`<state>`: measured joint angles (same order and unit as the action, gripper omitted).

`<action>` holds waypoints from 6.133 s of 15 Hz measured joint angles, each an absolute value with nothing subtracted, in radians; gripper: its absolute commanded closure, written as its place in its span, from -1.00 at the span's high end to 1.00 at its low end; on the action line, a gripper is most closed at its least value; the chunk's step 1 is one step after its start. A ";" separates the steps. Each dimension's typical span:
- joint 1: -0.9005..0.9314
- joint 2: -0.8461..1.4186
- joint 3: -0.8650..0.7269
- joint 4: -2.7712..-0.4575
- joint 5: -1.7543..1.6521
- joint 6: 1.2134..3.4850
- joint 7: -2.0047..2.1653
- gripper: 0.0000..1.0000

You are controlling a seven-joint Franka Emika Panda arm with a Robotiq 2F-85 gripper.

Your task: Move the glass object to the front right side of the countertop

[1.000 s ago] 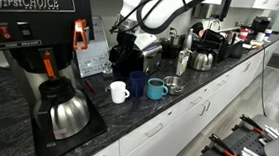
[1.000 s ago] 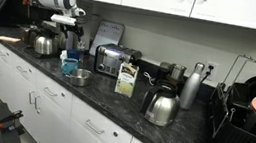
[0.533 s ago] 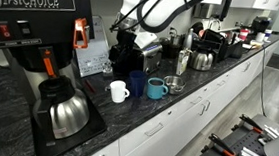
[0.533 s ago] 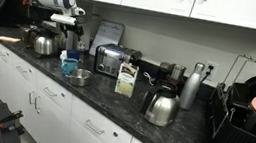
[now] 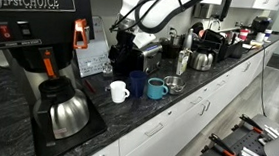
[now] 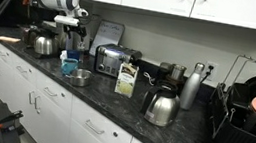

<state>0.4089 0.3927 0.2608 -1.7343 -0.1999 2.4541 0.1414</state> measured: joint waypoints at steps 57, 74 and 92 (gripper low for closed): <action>0.405 0.372 0.161 -1.615 -0.227 2.508 0.105 -0.46; 0.329 -0.046 0.185 -1.973 -0.569 2.301 0.692 0.04; 0.228 -0.003 0.178 -1.978 -0.541 2.221 0.874 -0.46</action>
<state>0.2278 -0.0034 0.1776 -1.9779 -0.5410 2.2214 0.8737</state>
